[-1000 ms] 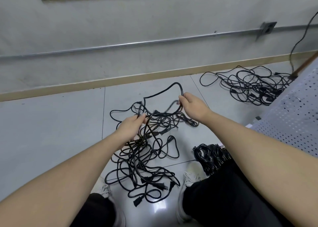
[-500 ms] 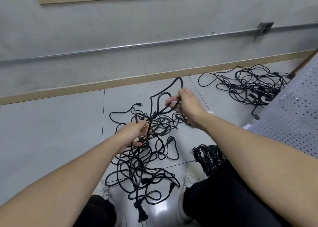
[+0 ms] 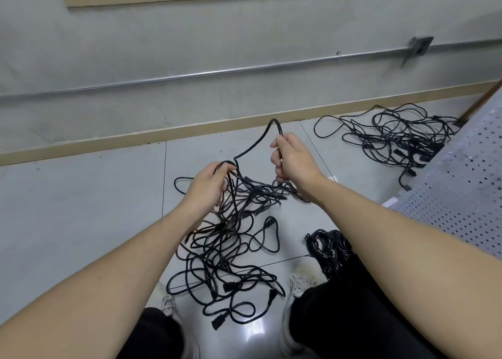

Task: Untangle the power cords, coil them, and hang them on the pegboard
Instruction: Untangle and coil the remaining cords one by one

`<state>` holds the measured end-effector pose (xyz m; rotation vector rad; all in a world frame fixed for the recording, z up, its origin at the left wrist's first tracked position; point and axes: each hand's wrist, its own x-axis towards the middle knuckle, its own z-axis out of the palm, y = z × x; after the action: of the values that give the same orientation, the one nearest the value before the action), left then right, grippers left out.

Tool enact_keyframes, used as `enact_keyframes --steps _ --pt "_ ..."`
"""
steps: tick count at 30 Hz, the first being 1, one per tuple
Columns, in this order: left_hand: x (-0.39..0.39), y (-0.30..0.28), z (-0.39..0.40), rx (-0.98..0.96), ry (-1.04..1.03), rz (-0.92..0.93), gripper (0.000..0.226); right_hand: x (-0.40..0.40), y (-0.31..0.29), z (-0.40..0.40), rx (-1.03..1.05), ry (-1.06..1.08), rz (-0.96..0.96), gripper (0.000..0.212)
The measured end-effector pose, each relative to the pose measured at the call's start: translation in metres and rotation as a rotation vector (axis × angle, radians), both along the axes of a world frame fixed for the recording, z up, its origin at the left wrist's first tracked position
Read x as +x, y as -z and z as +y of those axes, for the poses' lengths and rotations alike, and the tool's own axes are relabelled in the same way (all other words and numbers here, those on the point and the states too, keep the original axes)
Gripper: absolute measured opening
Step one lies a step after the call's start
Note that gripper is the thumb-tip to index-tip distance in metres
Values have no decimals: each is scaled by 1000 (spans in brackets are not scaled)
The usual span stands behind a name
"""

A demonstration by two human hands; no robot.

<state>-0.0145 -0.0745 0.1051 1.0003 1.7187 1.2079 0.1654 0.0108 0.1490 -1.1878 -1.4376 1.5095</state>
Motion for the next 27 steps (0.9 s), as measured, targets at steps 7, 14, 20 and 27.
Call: enact_keyframes --steps 7,14,20,27 --pt "-9 19 -9 -282 -71 247 53 1 -14 -10 -180 -115 289 19" --pt "36 24 -21 -114 608 349 51 -2 -24 -16 -288 -110 444 25" --pt "33 8 -11 -39 374 494 30 -4 -16 -11 -329 -98 384 46" --pt "27 -67 -6 195 -36 -358 19 3 21 -21 -61 -799 -527 60"
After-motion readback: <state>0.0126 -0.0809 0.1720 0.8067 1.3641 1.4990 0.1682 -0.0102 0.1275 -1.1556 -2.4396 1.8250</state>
